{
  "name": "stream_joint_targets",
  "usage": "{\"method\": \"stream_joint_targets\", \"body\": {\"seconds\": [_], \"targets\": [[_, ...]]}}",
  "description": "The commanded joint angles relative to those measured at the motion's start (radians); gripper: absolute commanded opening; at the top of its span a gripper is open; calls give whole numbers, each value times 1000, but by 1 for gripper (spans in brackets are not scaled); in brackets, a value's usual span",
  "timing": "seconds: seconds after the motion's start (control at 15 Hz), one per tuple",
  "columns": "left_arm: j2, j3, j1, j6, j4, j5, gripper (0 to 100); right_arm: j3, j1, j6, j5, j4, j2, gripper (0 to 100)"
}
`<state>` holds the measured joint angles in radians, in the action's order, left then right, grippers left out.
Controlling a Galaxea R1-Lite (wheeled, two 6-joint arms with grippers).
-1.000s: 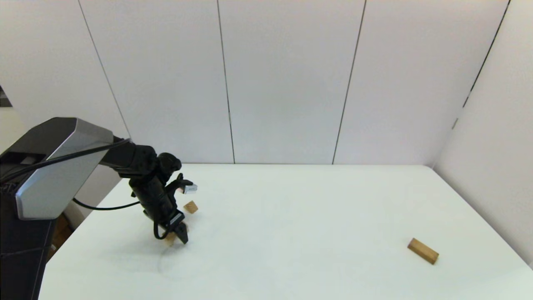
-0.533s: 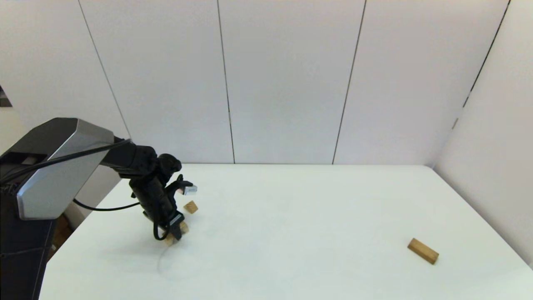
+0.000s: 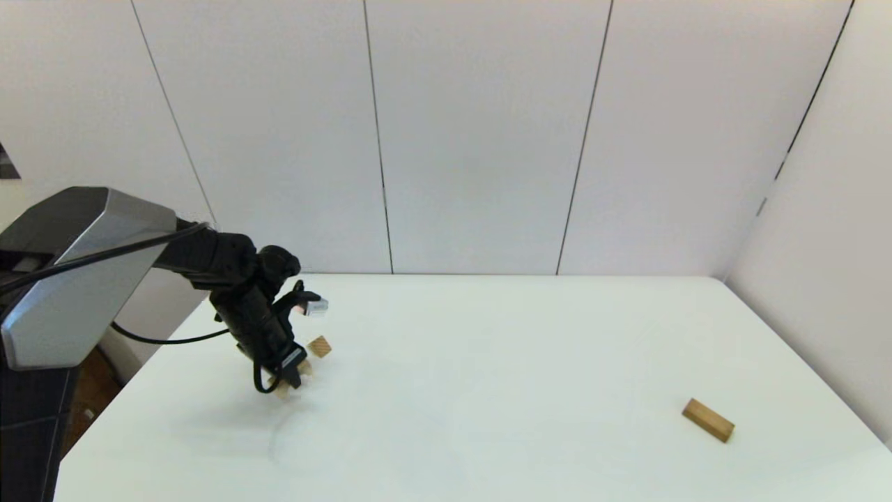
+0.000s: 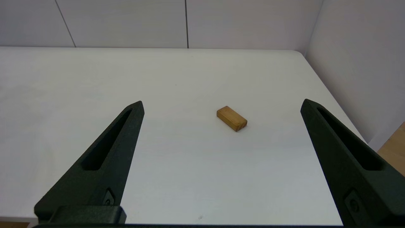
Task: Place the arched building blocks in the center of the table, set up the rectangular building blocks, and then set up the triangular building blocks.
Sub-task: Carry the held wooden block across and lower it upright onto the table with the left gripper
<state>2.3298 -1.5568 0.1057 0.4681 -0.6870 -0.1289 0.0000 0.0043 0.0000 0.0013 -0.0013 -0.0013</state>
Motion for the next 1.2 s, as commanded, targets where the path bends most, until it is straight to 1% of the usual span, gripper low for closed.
{"method": "stream_joint_targets", "body": {"seconds": [0.07,0.47,0.73,0.93,1.2], "targets": [[-79,-37,97,4,-3,-3,0,0,0,0,0,0,0,100],[-90,-85,321,3,-5,-3,0,0,0,0,0,0,0,100],[-41,-195,489,6,-8,-5,0,0,0,0,0,0,0,100],[16,-296,594,9,-9,-5,0,0,0,0,0,0,0,100],[66,-348,647,89,-8,-3,0,0,0,0,0,0,0,100]]}}
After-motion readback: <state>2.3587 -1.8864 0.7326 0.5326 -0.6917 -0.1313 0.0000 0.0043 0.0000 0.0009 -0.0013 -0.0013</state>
